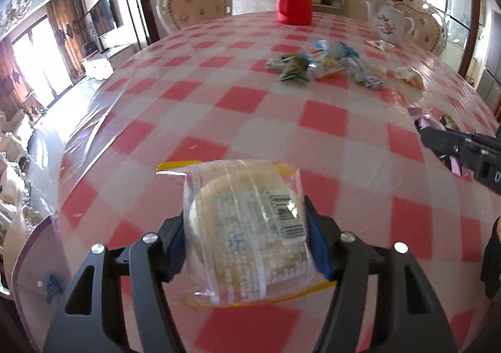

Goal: Organize snacks
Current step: 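Carry the round cake and pink wafer over the lavender box with both grippers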

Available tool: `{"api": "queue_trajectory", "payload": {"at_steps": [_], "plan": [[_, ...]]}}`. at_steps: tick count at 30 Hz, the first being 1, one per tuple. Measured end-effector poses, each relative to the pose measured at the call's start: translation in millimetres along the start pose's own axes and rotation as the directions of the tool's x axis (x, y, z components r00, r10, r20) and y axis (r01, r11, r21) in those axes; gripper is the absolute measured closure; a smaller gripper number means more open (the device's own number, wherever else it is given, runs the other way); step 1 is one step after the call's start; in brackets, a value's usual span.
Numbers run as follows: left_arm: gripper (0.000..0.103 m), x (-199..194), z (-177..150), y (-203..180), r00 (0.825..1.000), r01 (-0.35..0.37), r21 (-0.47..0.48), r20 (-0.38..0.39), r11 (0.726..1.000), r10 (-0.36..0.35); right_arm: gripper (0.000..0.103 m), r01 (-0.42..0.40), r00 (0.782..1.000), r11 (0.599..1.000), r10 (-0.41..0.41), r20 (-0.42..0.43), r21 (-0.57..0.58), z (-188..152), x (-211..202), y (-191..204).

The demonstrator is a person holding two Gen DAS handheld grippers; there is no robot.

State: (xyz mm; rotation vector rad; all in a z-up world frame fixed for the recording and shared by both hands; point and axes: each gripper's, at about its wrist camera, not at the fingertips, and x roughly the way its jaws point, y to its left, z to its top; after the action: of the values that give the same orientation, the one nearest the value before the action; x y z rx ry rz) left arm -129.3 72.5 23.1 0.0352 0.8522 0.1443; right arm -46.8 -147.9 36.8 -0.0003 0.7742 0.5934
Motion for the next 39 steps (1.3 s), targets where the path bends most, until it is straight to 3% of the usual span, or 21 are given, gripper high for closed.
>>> {"api": "queue_trajectory", "payload": {"at_steps": [10, 21, 29, 39], "plan": [[0.038, -25, -37, 88, 0.993, -0.120, -0.110, -0.013, 0.987, 0.120, 0.082, -0.180, 0.982, 0.971, 0.167, -0.090, -0.159, -10, 32, 124], [0.038, -51, -87, 175, 0.962, -0.274, -0.232, -0.081, 0.933, 0.262, 0.082, -0.384, 0.920, 0.869, 0.331, -0.208, -0.313, -27, 50, 251], [0.038, -61, -131, 226, 0.934, -0.355, -0.324, -0.159, 0.877, 0.319, 0.082, -0.485, 0.869, 0.777, 0.378, -0.318, -0.402, -58, 59, 323], [0.038, -60, -161, 262, 0.920, -0.388, -0.388, -0.222, 0.836, 0.324, 0.082, -0.529, 0.840, 0.712, 0.363, -0.403, -0.462, -80, 74, 369]]}}
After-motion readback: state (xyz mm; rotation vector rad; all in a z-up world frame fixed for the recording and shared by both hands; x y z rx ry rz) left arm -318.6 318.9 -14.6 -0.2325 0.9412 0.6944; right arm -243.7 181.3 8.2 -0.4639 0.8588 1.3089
